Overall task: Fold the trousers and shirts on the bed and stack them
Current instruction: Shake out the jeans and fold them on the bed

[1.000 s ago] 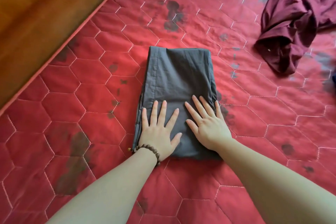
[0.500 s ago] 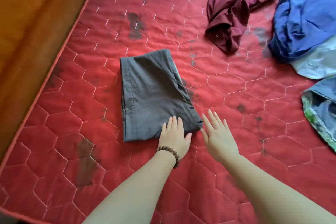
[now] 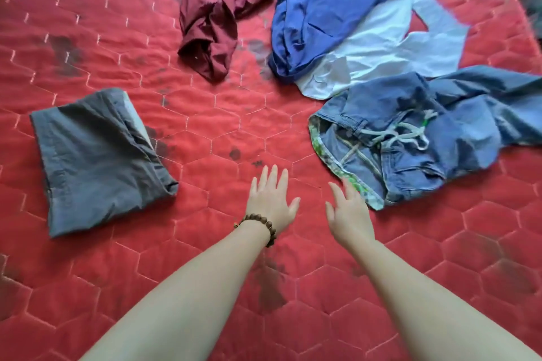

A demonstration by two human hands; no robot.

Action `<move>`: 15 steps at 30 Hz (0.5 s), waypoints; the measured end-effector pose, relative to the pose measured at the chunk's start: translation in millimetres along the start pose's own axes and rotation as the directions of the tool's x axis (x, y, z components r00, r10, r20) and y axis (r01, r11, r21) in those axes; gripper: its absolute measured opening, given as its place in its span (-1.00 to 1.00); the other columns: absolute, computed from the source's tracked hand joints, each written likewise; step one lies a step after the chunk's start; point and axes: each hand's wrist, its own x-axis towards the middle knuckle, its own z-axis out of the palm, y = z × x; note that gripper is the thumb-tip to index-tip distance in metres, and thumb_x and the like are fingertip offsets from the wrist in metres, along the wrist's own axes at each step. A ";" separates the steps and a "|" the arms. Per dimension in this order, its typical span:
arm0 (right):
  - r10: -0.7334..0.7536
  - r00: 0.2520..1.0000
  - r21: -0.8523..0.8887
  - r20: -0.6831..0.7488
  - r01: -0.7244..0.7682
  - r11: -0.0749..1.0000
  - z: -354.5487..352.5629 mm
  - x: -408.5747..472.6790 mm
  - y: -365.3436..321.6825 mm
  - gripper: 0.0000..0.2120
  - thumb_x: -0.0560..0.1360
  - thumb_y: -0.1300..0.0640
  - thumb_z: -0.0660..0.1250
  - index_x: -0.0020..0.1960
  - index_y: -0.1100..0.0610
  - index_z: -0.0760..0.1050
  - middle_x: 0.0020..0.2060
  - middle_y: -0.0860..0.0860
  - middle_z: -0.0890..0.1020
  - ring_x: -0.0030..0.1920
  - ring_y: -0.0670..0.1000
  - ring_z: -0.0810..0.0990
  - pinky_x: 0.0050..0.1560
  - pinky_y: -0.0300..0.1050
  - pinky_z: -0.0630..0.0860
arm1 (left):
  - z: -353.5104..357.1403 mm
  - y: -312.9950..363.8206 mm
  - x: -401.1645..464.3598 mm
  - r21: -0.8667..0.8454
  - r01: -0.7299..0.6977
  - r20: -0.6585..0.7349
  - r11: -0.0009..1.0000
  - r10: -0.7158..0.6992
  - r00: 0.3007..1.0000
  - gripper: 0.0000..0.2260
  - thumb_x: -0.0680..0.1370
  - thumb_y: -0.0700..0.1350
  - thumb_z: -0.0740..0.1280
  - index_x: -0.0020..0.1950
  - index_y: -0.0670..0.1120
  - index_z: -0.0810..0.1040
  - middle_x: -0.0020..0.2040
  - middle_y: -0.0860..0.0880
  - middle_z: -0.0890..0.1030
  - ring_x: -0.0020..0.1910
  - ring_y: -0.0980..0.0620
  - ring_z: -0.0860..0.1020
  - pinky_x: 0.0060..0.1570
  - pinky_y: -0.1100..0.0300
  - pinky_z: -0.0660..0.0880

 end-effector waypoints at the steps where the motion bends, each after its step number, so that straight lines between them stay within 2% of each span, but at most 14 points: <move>1: -0.012 1.000 -0.018 -0.007 0.011 1.000 -3.1 3.3 20.6 -0.52 0.57 0.10 0.22 0.46 0.14 0.29 0.51 0.19 0.16 0.46 0.20 0.21 0.46 0.09 0.13 | 7.7 21.1 6.8 0.013 -0.012 -0.002 1.000 0.012 1.000 -0.35 0.58 0.21 0.06 0.57 -0.04 -0.04 0.58 -0.08 -0.05 0.55 -0.07 -0.12 0.50 -0.06 -0.07; 4: -0.039 0.999 -0.090 0.008 0.040 0.995 -11.6 19.6 75.5 -0.43 0.54 0.03 0.23 0.51 0.08 0.19 0.54 0.14 0.04 0.53 0.12 0.06 0.49 0.10 0.03 | 31.4 77.4 27.3 0.044 -0.043 0.008 0.998 0.043 0.999 -0.32 0.56 0.25 0.06 0.57 -0.03 -0.07 0.58 -0.09 -0.07 0.55 -0.07 -0.13 0.50 -0.06 -0.06; 8: -0.076 0.994 -0.219 0.075 0.091 0.972 -17.6 51.1 133.6 -0.20 0.50 -0.22 0.24 0.56 -0.03 -0.09 0.55 0.10 -0.19 0.55 0.10 -0.17 0.49 0.16 -0.12 | 62.7 128.7 54.5 0.050 -0.058 0.035 0.997 0.056 0.998 -0.23 0.52 0.35 0.06 0.57 -0.02 -0.12 0.58 -0.08 -0.11 0.55 -0.06 -0.17 0.50 -0.06 -0.09; 11: -0.126 0.984 -0.321 0.128 0.161 0.933 -13.4 73.2 164.2 -0.02 0.42 -0.35 0.25 0.54 -0.04 -0.29 0.53 0.12 -0.27 0.54 0.13 -0.24 0.48 0.20 -0.15 | 81.5 149.8 75.7 0.086 -0.129 0.044 0.988 0.125 0.991 -0.17 0.49 0.39 0.06 0.57 -0.05 -0.12 0.58 -0.06 -0.12 0.54 -0.03 -0.18 0.50 -0.04 -0.11; 13: -0.126 0.978 -0.359 0.165 0.179 0.916 -5.1 85.1 179.5 0.04 0.41 -0.34 0.29 0.53 -0.01 -0.35 0.54 0.12 -0.25 0.54 0.13 -0.23 0.49 0.19 -0.14 | 93.7 158.8 88.1 0.094 -0.199 0.078 0.975 0.192 0.978 -0.16 0.49 0.39 0.08 0.57 -0.08 -0.10 0.58 -0.04 -0.10 0.55 0.00 -0.17 0.51 0.00 -0.11; 15: -0.115 0.973 -0.330 0.200 0.177 0.927 3.9 94.0 188.7 0.01 0.44 -0.21 0.35 0.55 0.04 -0.30 0.55 0.11 -0.15 0.55 0.09 -0.15 0.50 0.13 -0.08 | 105.6 168.1 95.8 0.049 -0.258 0.128 0.965 0.250 0.960 -0.16 0.50 0.35 0.15 0.57 -0.12 -0.08 0.58 -0.05 -0.06 0.55 0.02 -0.13 0.51 0.04 -0.09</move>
